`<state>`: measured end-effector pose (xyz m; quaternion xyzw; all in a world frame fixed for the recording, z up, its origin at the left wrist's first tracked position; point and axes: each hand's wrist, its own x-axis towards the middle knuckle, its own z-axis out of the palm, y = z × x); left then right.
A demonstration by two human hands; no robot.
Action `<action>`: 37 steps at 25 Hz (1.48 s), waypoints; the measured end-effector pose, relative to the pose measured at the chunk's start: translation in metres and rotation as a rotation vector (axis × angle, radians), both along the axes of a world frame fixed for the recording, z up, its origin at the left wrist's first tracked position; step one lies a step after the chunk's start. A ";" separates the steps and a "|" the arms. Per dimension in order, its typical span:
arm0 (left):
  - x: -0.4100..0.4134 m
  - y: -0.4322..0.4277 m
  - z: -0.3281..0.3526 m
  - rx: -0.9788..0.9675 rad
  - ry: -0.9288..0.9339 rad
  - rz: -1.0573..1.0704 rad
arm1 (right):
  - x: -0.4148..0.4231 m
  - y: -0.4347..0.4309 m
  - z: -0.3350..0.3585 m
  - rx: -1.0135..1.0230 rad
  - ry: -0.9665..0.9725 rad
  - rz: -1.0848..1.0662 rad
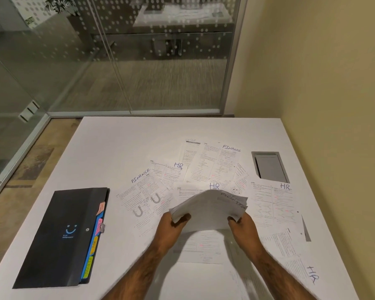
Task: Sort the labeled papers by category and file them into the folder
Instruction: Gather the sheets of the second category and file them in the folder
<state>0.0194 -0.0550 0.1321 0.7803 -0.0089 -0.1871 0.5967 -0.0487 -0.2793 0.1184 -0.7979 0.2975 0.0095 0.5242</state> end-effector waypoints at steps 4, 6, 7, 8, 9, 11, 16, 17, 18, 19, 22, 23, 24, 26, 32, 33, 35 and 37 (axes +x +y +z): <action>0.015 0.004 0.014 0.108 0.021 0.052 | 0.007 0.003 0.015 0.058 -0.047 0.003; 0.027 0.020 0.027 0.101 0.076 0.079 | 0.014 0.013 0.028 0.140 -0.058 0.036; 0.031 0.032 0.032 0.082 0.092 0.087 | 0.019 0.021 0.031 0.158 -0.056 0.053; 0.035 0.045 0.038 0.078 0.090 0.099 | 0.025 0.031 0.031 0.167 -0.051 0.071; 0.038 0.060 0.042 0.075 0.089 0.120 | 0.031 0.045 0.030 0.178 -0.041 0.086; 0.040 0.098 0.041 0.067 0.101 0.188 | 0.040 0.078 0.026 0.178 -0.007 0.132; 0.038 0.194 0.011 0.287 0.090 0.391 | 0.051 0.157 0.012 0.297 0.108 0.181; 0.037 0.213 0.005 0.367 0.064 0.401 | 0.051 0.168 0.011 0.313 0.133 0.178; 0.036 0.230 -0.001 0.472 0.042 0.378 | 0.052 0.178 0.009 0.327 0.155 0.165; 0.036 0.249 -0.012 0.582 0.034 0.335 | 0.052 0.188 0.007 0.336 0.170 0.142; 0.046 0.296 -0.059 0.927 0.135 0.155 | 0.049 0.213 -0.005 0.306 0.188 0.065; 0.050 0.304 -0.072 1.003 0.185 0.095 | 0.047 0.218 -0.008 0.287 0.196 0.051; 0.053 0.309 -0.083 1.046 0.218 0.046 | 0.044 0.223 -0.012 0.274 0.202 0.033; 0.056 0.313 -0.095 1.083 0.232 -0.022 | 0.040 0.232 -0.018 0.270 0.205 0.002; 0.056 0.318 -0.101 1.103 0.192 -0.099 | 0.034 0.251 -0.022 0.227 0.226 -0.095; 0.057 0.318 -0.100 1.108 0.175 -0.116 | 0.035 0.254 -0.023 0.226 0.229 -0.099; 0.060 0.319 -0.101 1.095 0.131 -0.130 | 0.040 0.258 -0.024 0.219 0.219 -0.111; 0.062 0.324 -0.099 1.035 0.082 -0.125 | 0.045 0.266 -0.024 0.200 0.197 -0.127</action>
